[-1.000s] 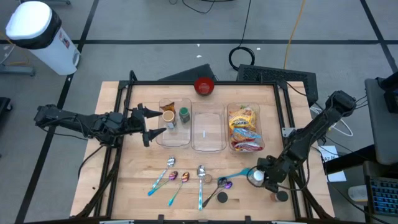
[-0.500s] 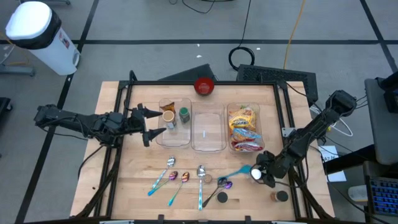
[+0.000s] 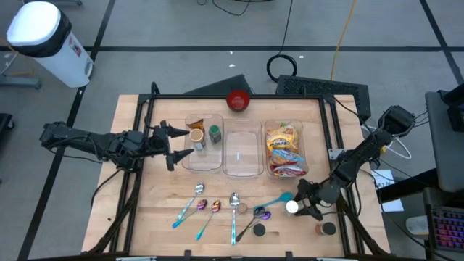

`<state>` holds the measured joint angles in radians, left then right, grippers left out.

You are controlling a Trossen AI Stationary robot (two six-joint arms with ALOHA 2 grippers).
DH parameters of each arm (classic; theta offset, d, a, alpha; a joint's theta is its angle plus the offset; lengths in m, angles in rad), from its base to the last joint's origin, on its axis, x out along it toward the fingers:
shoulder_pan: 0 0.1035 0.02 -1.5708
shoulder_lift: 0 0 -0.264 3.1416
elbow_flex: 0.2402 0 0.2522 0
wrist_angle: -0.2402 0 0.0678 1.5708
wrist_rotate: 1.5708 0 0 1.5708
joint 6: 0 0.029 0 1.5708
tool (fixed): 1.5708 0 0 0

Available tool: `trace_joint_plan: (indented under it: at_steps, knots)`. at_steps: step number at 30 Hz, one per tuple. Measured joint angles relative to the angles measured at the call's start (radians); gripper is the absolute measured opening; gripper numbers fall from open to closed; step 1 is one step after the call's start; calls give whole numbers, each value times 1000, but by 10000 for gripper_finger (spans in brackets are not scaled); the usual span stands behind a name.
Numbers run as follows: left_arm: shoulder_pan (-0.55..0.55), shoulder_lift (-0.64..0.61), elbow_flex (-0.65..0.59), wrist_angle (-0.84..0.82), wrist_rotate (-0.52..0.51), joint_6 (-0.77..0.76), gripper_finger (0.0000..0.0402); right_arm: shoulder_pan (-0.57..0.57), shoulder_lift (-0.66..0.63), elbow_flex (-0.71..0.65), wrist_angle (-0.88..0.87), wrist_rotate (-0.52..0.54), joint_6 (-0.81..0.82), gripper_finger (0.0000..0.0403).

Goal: Pick & Place Food Item
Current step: Put the white seasoning bottle into the left transparent bin

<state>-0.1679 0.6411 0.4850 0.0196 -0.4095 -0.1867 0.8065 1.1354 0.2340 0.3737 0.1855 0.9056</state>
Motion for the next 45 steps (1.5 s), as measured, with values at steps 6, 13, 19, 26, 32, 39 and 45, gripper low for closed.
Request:
trace_joint_plan:
  at_steps: [6,13,19,26,32,39,45]
  knots:
    - [0,0,0,0,0,0,365,0,0,0,3,79,-170,308]
    - [0,0,0,0,0,0,365,-3,11,0,28,136,-255,308]
    - [0,0,0,0,0,0,365,-3,81,0,153,133,-310,308]
    - [0,0,0,0,0,0,365,-3,208,1,282,157,-354,309]
    - [0,0,0,0,0,0,365,-3,310,1,423,160,-406,299]
    - [0,0,0,0,0,0,365,-3,369,2,503,191,-430,263]
    - [0,0,0,0,0,0,365,-2,370,2,514,268,-421,228]
